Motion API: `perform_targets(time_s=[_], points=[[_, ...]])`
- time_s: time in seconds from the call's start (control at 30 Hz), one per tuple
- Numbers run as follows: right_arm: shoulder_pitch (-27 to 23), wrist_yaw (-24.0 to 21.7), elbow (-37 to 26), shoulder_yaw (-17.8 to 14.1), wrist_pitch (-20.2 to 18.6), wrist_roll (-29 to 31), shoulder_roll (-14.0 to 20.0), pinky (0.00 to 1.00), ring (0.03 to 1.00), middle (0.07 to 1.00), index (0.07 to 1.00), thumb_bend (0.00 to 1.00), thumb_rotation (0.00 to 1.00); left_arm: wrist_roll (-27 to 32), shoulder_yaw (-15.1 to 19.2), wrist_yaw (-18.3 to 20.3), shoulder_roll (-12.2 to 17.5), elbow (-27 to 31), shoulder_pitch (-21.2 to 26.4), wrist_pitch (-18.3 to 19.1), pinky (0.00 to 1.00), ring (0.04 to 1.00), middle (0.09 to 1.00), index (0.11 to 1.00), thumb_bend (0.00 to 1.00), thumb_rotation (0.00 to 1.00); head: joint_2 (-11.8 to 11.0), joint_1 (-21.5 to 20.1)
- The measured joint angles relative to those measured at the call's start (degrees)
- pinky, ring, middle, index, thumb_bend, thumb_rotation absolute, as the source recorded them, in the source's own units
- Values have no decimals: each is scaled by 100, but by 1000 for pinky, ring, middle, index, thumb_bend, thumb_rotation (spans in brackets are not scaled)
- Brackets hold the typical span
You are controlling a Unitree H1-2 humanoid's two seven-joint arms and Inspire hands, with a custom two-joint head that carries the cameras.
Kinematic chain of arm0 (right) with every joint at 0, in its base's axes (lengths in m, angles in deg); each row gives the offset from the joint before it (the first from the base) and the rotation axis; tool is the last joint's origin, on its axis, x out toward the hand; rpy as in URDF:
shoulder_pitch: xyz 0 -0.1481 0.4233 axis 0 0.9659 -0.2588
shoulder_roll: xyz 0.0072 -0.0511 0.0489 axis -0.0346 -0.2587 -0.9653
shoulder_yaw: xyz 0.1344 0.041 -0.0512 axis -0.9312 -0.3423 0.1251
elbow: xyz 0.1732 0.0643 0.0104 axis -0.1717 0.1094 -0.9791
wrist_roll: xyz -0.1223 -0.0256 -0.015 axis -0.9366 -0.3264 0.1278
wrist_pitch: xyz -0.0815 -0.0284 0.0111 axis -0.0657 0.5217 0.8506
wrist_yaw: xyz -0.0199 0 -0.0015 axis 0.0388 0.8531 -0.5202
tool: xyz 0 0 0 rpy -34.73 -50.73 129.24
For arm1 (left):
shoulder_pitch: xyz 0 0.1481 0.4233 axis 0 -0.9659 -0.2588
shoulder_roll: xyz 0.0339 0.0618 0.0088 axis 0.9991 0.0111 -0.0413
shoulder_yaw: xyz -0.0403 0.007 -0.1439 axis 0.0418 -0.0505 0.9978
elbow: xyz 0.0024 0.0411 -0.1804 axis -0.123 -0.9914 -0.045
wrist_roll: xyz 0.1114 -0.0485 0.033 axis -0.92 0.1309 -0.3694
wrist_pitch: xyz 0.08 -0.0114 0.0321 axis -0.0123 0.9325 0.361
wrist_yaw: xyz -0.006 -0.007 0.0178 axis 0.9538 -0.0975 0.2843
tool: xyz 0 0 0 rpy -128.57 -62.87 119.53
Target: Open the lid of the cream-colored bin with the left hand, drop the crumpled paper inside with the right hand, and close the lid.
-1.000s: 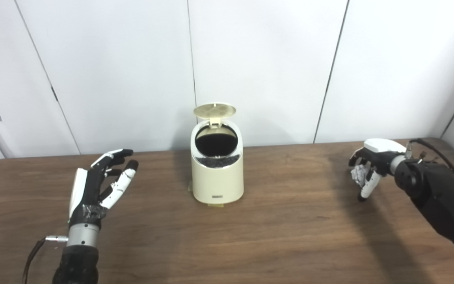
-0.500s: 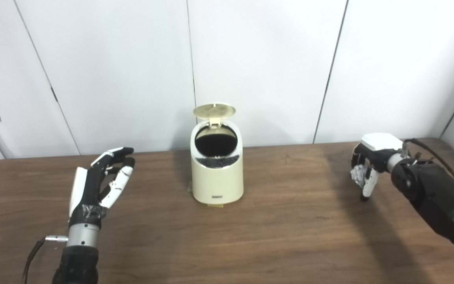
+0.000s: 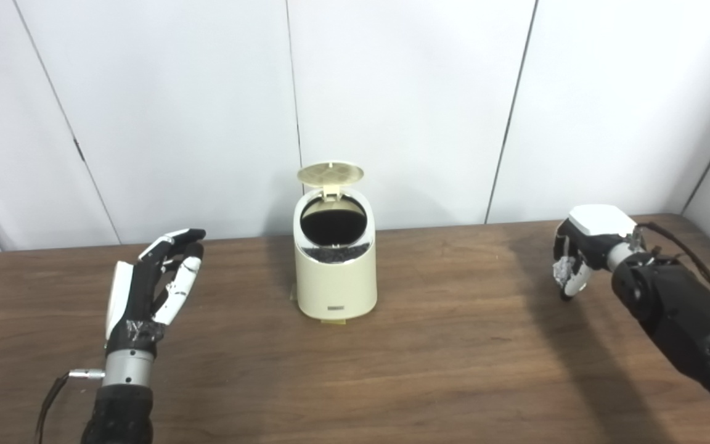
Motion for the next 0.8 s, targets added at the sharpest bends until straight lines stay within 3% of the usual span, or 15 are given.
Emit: perform_targets(time_s=[0.2, 0.3, 0.4, 0.47, 0.63, 0.8], points=[[25, -124, -98, -54, -52, 44, -1, 318, 375, 473, 530, 515, 0, -9, -6, 0, 1, 0, 0, 0, 711, 784, 792, 751, 501, 780, -9, 9], [77, -270, -376, -59, -18, 55, 0, 261, 364, 451, 527, 516, 0, -3, -3, 3, 4, -7, -2, 0, 698, 784, 794, 752, 507, 781, -9, 9], [101, -571, -1025, 93, -15, -141, 19, 175, 260, 467, 490, 530, 0, -2, -3, 4, 4, -48, -2, 0, 728, 788, 798, 749, 470, 908, -9, 26], [100, -773, -1459, 109, -23, -209, 13, 204, 290, 420, 493, 529, 0, -4, -13, 9, -1, -62, -1, 4, 761, 801, 802, 752, 487, 983, -18, 44], [98, -1435, -2339, -22, -207, -187, -105, 299, 382, 434, 501, 529, 0, -5, -4, 23, 36, -90, -2, 7, 758, 809, 805, 766, 491, 989, -35, 53], [5, -2083, -3063, -108, -416, -181, -333, 269, 344, 409, 505, 526, 0, -13, -14, 62, 46, -214, -10, 74, 775, 826, 827, 788, 505, 971, -44, 44]])
